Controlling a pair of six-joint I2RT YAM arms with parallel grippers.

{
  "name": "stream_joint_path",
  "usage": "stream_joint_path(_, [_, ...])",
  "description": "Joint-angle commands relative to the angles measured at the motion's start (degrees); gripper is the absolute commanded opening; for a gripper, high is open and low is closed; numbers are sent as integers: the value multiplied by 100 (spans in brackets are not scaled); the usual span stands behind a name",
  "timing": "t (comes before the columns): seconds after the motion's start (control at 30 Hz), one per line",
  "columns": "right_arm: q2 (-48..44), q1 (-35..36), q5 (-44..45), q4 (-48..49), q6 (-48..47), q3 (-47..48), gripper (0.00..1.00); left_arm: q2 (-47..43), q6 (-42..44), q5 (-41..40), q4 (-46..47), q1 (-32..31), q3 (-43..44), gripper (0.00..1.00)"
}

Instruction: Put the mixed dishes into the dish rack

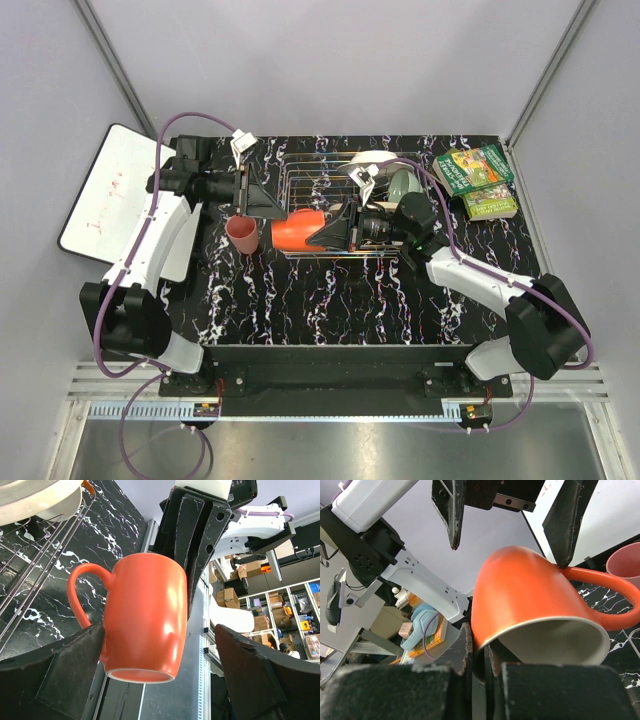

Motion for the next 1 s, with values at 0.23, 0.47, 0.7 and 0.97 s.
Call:
stream_joint_path(0.23, [-70, -10, -100, 1493, 356, 655, 0, -257, 5, -184, 159, -167, -165, 99])
stream_joint_path(0.47, [-324, -10, -250, 1326, 356, 691, 0, -196, -56, -580, 185, -97, 28, 99])
stream_joint_path(0.7, [-808, -2, -346, 861, 24, 471, 0, 243, -565, -520, 212, 578, 661, 99])
stream_joint_path(0.97, [-1125, -10, -197, -351, -1602, 506, 0, -46, -3006, 500, 2459, 580, -593, 99])
